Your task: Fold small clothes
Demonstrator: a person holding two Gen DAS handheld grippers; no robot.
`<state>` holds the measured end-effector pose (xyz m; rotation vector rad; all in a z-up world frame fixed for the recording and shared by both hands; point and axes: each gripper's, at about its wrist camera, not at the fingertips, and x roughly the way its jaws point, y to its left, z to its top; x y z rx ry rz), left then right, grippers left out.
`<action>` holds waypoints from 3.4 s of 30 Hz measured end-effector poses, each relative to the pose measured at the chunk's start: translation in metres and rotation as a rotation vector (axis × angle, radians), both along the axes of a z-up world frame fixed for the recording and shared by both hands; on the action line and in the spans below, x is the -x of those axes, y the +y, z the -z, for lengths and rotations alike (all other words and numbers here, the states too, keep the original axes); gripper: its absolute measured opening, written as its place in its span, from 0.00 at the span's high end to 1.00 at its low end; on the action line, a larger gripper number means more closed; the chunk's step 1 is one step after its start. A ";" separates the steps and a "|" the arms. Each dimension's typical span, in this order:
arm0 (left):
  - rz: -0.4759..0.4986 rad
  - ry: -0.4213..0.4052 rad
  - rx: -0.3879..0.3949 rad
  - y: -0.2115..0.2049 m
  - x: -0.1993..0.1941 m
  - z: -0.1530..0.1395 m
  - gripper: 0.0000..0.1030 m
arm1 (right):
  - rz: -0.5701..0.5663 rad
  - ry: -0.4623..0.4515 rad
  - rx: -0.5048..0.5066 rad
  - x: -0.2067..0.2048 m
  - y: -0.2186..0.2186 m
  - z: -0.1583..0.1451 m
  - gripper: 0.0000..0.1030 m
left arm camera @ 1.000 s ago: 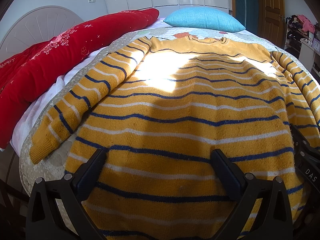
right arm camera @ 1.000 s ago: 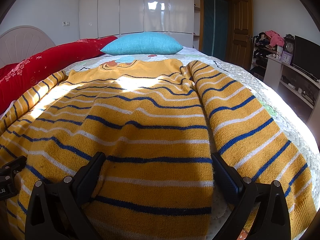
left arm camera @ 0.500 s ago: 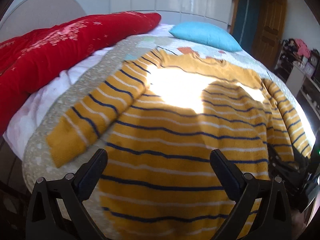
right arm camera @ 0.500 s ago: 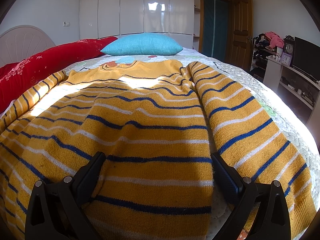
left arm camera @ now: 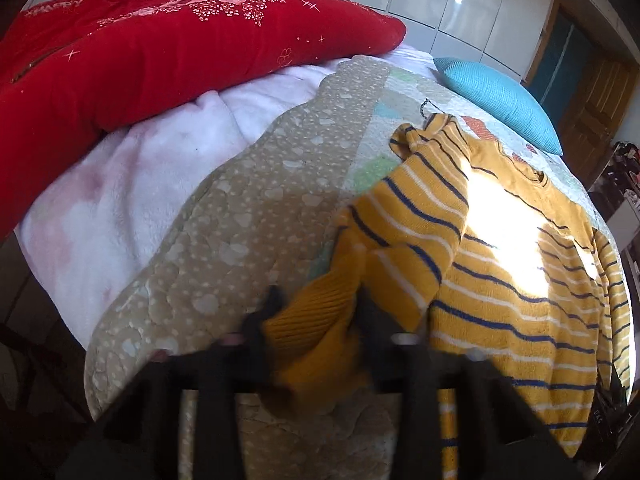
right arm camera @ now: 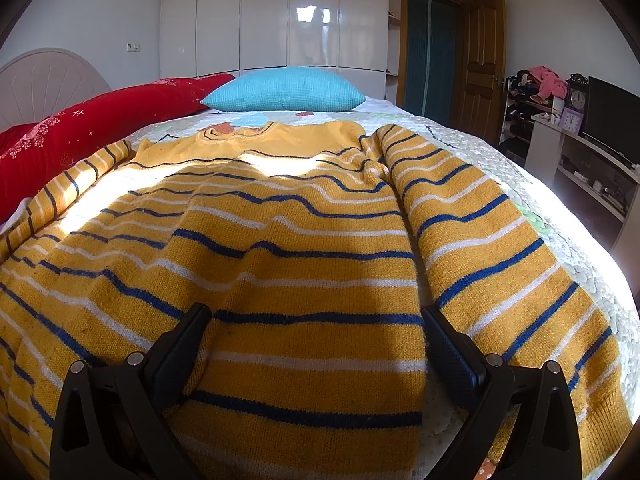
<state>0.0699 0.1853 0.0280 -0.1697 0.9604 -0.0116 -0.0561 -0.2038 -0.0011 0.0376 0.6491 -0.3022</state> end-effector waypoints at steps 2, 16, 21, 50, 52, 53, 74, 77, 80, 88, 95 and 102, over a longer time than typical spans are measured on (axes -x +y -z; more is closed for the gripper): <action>-0.051 -0.029 0.009 0.013 -0.007 -0.011 0.84 | 0.000 0.004 0.001 -0.001 0.000 0.000 0.00; -0.228 -0.115 -0.084 0.078 0.007 -0.054 0.52 | -0.015 0.018 -0.010 -0.002 -0.004 0.000 0.00; -0.119 -0.167 -0.010 0.043 0.041 -0.073 0.37 | -0.090 0.082 -0.183 -0.001 -0.028 -0.042 0.05; 0.173 -0.162 -0.069 -0.089 0.041 -0.051 0.24 | 0.284 0.321 -0.101 -0.170 -0.266 -0.061 0.95; 0.177 -0.176 -0.081 -0.089 0.043 -0.053 0.24 | 0.218 0.284 -0.166 -0.148 -0.261 -0.072 0.76; 0.177 -0.182 -0.095 -0.090 0.044 -0.053 0.24 | 0.208 0.264 -0.187 -0.131 -0.259 -0.077 0.63; 0.168 -0.158 -0.031 -0.077 0.080 -0.059 0.24 | 0.198 0.121 -0.378 0.099 -0.216 -0.058 0.93; 0.105 -0.171 -0.044 -0.054 0.076 -0.064 0.24 | 0.372 0.123 -0.256 0.102 -0.266 -0.072 0.93; 0.055 -0.146 -0.023 -0.034 0.073 -0.058 0.24 | 0.576 0.207 -0.079 0.099 -0.310 -0.069 0.90; 0.081 -0.006 0.059 -0.027 0.071 -0.012 0.24 | 0.337 0.107 -0.291 0.100 -0.229 -0.075 0.66; 0.153 0.053 0.147 -0.041 0.084 0.021 0.24 | -0.116 0.210 -0.563 0.072 -0.090 -0.025 0.65; 0.235 0.042 0.295 -0.047 0.104 0.031 0.24 | -0.202 0.225 -0.686 0.082 -0.074 -0.004 0.60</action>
